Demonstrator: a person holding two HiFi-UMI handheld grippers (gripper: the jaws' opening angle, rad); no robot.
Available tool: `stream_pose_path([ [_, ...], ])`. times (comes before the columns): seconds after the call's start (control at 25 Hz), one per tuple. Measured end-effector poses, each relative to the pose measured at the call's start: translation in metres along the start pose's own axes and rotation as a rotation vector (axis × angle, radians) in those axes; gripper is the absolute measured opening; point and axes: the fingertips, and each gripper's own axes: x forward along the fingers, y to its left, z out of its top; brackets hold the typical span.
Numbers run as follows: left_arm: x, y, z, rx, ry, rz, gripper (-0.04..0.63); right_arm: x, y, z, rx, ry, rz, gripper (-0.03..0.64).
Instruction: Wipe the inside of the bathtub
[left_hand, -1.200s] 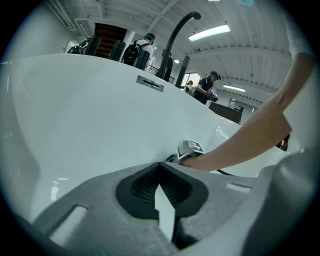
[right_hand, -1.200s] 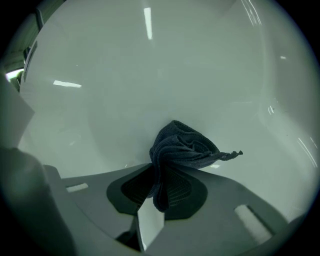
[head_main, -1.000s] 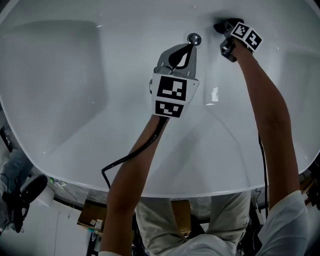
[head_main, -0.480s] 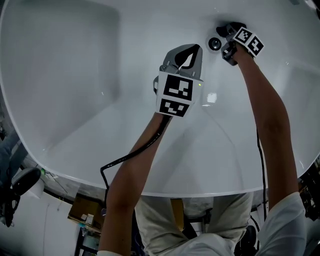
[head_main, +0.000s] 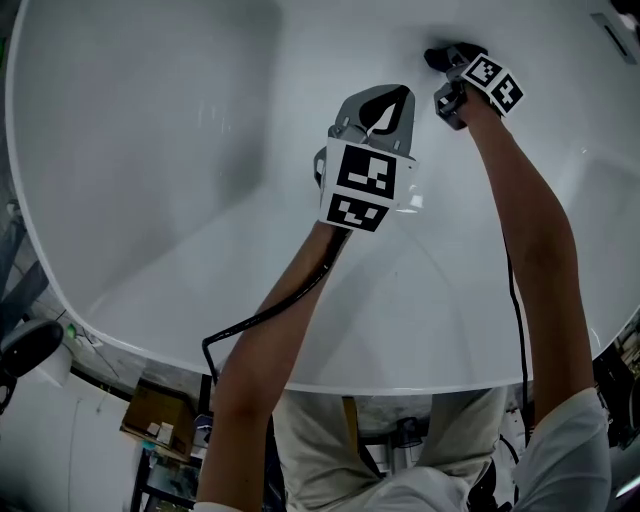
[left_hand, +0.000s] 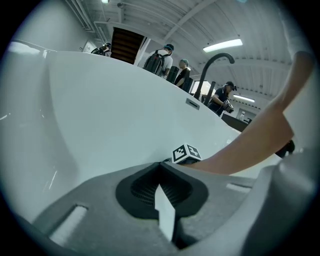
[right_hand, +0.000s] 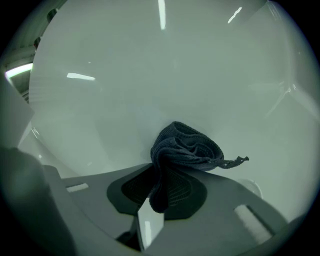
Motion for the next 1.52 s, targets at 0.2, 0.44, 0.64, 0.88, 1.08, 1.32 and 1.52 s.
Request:
stream_pose_path([
  [0.2, 0.008, -0.009, -0.008, -0.013, -0.004, 0.013, 0.0, 0.001, -0.007, 0.001, 0.038, -0.039, -0.009, 0.055],
  [0.44, -0.013, 0.044, -0.018, -0.062, -0.014, 0.049, 0.0, 0.043, 0.076, -0.038, 0.038, 0.01, 0.068, 0.057],
  [0.64, -0.05, 0.1, -0.024, -0.101, -0.032, 0.087, 0.0, 0.077, 0.181, -0.088, 0.032, 0.059, 0.179, 0.057],
  [0.88, -0.078, 0.167, -0.023, -0.153, -0.056, 0.151, 0.0, 0.125, 0.286, -0.129, 0.028, 0.111, 0.258, 0.057],
  [1.08, -0.114, 0.191, 0.0, -0.144, -0.085, 0.192, 0.0, 0.121, 0.376, -0.149, -0.058, 0.206, 0.387, 0.057],
  [1.32, -0.136, 0.199, 0.0, -0.149, -0.091, 0.241, 0.0, 0.077, 0.436, -0.169, -0.152, 0.282, 0.534, 0.055],
  [1.52, -0.165, 0.173, 0.029, -0.143, -0.054, 0.248, 0.0, -0.001, 0.457, -0.155, -0.283, 0.289, 0.619, 0.054],
])
